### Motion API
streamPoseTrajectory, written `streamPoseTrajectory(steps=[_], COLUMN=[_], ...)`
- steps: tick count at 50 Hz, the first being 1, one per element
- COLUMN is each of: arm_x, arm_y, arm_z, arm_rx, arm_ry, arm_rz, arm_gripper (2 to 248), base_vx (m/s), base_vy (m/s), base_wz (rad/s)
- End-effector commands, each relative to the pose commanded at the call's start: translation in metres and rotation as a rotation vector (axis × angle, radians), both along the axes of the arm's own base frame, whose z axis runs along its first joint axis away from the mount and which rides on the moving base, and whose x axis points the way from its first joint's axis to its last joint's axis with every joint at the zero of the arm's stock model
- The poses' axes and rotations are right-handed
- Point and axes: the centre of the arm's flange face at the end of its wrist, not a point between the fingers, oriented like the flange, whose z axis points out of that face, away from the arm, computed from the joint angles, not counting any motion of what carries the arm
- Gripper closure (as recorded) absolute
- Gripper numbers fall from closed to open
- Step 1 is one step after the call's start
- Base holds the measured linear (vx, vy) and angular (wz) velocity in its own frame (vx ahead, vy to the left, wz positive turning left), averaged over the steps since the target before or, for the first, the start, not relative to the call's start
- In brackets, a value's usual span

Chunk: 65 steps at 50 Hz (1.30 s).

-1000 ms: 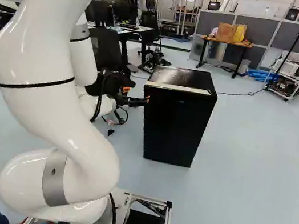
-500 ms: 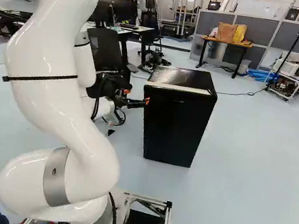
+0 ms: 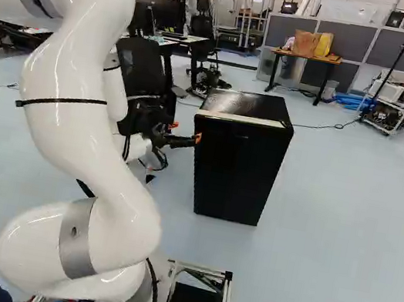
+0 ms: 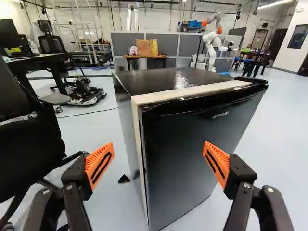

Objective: Grab a drink from the fridge

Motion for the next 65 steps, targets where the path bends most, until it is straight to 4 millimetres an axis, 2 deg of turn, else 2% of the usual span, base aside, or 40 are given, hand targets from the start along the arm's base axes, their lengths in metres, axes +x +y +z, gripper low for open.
streamPoseTrajectory(steps=[22, 46, 65], arm_x=[0.012, 0.026, 0.046], arm_y=[0.011, 0.022, 0.027], arm_z=[-0.024, -0.024, -0.026], arm_rx=[-0.050, -0.051, -0.035], arm_ry=[-0.028, -0.072, -0.096], arm_rz=[-0.067, -0.142, -0.170], arm_gripper=[3, 3, 3], base_vx=[0.000, 0.000, 0.000], base_vy=[0.000, 0.000, 0.000], base_wz=[0.000, 0.000, 0.000])
